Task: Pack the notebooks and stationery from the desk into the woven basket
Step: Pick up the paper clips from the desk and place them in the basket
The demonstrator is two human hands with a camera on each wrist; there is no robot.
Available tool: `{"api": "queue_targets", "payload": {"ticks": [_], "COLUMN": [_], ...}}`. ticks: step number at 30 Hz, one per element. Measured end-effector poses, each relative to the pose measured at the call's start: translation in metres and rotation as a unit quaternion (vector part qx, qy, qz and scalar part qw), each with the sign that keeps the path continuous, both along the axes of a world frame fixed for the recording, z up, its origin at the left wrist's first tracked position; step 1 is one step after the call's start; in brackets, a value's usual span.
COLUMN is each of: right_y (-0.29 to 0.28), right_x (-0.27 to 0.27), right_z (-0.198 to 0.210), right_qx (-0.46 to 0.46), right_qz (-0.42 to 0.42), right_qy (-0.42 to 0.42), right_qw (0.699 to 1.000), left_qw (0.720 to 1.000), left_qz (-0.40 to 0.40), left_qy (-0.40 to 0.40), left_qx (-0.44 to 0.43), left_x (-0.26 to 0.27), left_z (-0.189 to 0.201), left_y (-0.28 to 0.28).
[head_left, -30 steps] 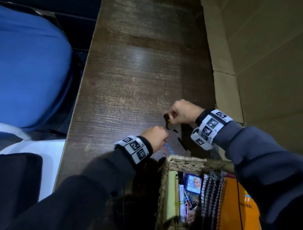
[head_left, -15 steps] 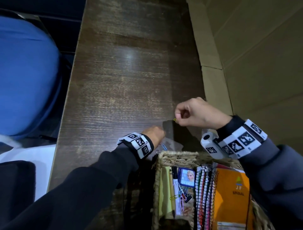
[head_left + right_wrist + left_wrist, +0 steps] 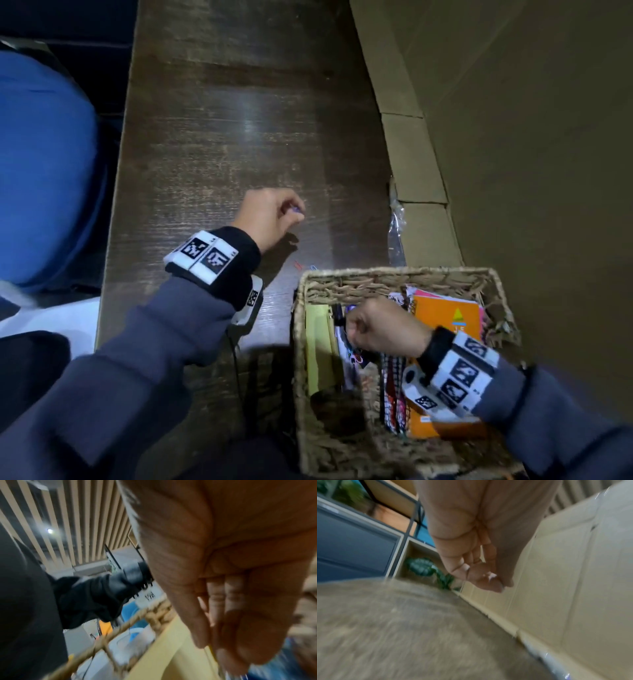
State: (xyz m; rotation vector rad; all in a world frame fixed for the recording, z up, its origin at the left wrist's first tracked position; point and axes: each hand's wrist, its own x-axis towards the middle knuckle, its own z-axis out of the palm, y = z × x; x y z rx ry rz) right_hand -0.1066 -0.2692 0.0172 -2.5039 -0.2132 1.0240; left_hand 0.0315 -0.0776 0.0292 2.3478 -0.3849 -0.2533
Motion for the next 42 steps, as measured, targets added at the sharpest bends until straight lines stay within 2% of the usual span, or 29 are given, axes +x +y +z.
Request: {"api": "queue_targets", "payload": {"ticks": [5,8,10,14,16,20,25,27,28,31,34,38,42], "right_y": [-0.002,-0.010,-0.022,-0.048,-0.057,-0.068,-0.068,-0.067,-0.067,-0.066,-0.061,-0.038,-0.005], "right_x": [-0.017,-0.016,-0.013,-0.003,-0.002,-0.009,-0.019,-0.020,-0.020,-0.015,0.001,0.040,0.095], "right_z": [-0.029,-0.020,-0.008,0.012,0.019,0.026,0.026,0.025,0.025,0.031,0.047,0.077,0.086], "right_qx": [-0.054,-0.054,-0.045,-0.038,-0.028,-0.004,0.002,0.006,0.004,0.005,0.016,0.037,0.010], "right_qz": [-0.054,-0.081,-0.113,-0.168,-0.180,-0.192,-0.182,-0.179,-0.178,-0.170,-0.156,-0.111,-0.039], "right_qy": [-0.024,-0.044,-0.089,-0.168,-0.174,-0.170,-0.178,-0.175,-0.167,-0.148,-0.154,-0.201,-0.240], "right_qw": [0.997,0.994,0.989,0.971,0.968,0.966,0.967,0.968,0.970,0.974,0.976,0.973,0.970], "left_qw": [0.996,0.991,0.981,0.943,0.923,0.861,0.843,0.850,0.863,0.926,0.970,0.988,0.981], "left_qz": [-0.033,-0.082,-0.137,-0.232,-0.270,-0.322,-0.340,-0.314,-0.294,-0.198,-0.108,-0.009,0.032], "left_qy": [0.074,0.105,0.127,0.177,0.155,0.147,0.147,0.147,0.150,0.171,0.130,0.100,0.094], "left_qx": [-0.038,0.005,0.057,0.158,0.227,0.367,0.389,0.397,0.382,0.274,0.177,0.114,0.169], "left_x": [-0.045,-0.074,-0.093,-0.121,-0.130,-0.140,-0.138,-0.138,-0.136,-0.124,-0.096,-0.060,-0.041], "left_z": [0.045,0.055,0.052,0.035,0.031,0.026,0.014,0.016,0.018,0.028,0.045,0.044,0.003], "left_y": [-0.011,-0.031,-0.052,-0.097,-0.114,-0.133,-0.134,-0.133,-0.131,-0.113,-0.074,-0.014,0.024]}}
